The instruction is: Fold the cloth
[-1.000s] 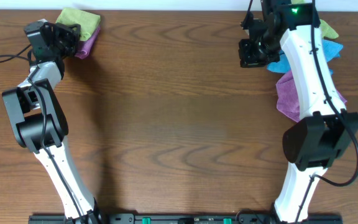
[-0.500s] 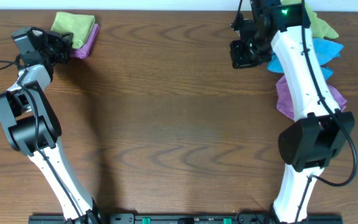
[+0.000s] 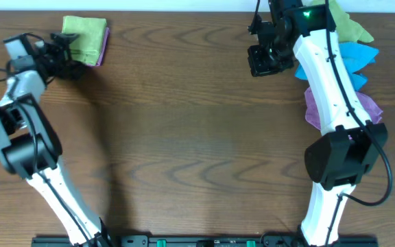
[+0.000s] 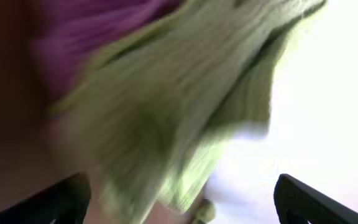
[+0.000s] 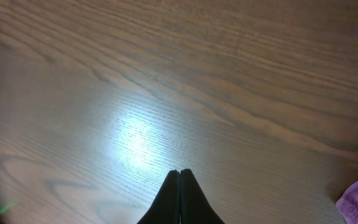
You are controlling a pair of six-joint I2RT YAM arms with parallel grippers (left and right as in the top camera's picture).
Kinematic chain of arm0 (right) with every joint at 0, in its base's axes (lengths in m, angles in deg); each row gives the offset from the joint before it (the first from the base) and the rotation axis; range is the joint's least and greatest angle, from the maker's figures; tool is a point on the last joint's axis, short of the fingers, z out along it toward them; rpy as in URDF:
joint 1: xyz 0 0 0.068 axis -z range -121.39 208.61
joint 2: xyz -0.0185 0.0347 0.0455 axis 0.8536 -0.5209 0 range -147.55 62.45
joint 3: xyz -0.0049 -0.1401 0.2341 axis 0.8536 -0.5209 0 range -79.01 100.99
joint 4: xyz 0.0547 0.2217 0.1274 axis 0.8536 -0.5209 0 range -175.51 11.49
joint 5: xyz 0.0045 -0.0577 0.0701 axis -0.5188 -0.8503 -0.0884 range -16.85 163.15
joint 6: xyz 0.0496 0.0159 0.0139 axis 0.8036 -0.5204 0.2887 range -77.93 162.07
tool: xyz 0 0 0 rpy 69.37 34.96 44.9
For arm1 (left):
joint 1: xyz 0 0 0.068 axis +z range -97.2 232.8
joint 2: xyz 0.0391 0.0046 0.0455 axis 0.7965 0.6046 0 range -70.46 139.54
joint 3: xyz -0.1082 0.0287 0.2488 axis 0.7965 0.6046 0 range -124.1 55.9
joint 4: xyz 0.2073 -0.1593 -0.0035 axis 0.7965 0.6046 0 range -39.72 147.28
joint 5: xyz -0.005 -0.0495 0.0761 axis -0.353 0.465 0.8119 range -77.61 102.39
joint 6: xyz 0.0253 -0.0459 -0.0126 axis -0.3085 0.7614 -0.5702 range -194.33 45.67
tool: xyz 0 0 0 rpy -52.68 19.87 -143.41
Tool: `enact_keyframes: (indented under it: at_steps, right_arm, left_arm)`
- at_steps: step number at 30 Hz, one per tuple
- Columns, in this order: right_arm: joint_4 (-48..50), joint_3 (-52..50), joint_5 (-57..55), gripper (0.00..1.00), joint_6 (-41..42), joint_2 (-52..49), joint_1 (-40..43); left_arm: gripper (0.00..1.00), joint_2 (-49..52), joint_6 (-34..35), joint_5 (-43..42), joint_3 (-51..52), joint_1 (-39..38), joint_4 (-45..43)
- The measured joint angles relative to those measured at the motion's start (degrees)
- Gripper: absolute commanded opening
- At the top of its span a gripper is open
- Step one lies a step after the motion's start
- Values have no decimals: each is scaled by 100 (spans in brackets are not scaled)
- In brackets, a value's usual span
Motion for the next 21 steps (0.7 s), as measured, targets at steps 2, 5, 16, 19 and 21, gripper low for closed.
enact_keyframes:
  at_steps: [2, 5, 16, 19, 21]
  right_arm:
    - [-7, 0, 9, 2, 0, 0, 0]
    - [-20, 0, 13, 2, 0, 0, 0]
    - [-149, -2, -251, 2, -197, 872, 133]
    - [-308, 0, -304, 2, -271, 1707, 492]
    - [-402, 0, -334, 2, -317, 2205, 702]
  left_arm:
    - [95, -492, -479, 160, 15, 153, 614]
    - [96, -1384, -1263, 350, 15, 258, 1084]
    - [95, -3926, -4645, 2063, -92, -883, 5112]
    - [95, -4492, -5209, 2643, -44, -1585, 5333]
    - [96, -4968, -5383, 2903, 13, -1952, 5351]
